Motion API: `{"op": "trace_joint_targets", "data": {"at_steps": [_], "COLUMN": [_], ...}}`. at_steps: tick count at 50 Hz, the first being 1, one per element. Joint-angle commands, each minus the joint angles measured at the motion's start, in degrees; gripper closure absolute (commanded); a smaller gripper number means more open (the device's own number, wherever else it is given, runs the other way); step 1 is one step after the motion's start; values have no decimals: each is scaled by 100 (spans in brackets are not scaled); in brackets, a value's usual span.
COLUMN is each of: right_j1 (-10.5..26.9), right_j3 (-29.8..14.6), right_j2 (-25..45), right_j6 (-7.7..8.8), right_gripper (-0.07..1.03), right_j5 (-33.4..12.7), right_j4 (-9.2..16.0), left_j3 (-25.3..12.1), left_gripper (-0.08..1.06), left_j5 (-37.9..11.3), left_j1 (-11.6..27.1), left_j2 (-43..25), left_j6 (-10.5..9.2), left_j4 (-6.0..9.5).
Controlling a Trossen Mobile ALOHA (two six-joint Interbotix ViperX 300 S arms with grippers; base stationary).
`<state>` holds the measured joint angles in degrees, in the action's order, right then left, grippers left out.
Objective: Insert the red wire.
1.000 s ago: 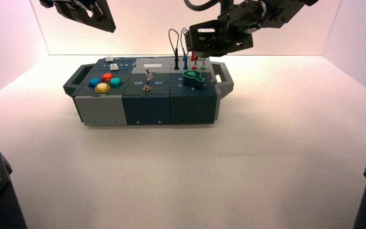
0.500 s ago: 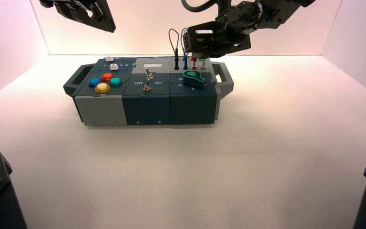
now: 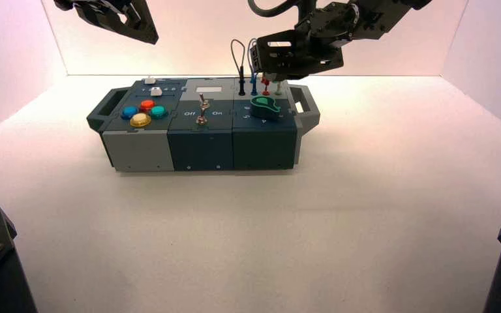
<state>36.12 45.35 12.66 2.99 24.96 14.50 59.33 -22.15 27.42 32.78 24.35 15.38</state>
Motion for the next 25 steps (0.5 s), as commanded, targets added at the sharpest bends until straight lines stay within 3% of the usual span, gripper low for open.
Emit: {"op": "trace_joint_targets", "data": {"at_steps": [1, 25], "right_j1": [26, 9], "right_j3": [-70, -97], "right_j2": [-149, -97], "right_j6": [-9, -9], "right_gripper": [99, 99], "right_j5": [26, -88], "right_j4": [0, 0], "left_j3": [-62, -62], "left_gripper": [75, 75], "left_j5": [44, 44], "left_j1": [53, 44], "left_j2": [44, 88], "left_j6": [26, 26], "left_j4": [-9, -9]}}
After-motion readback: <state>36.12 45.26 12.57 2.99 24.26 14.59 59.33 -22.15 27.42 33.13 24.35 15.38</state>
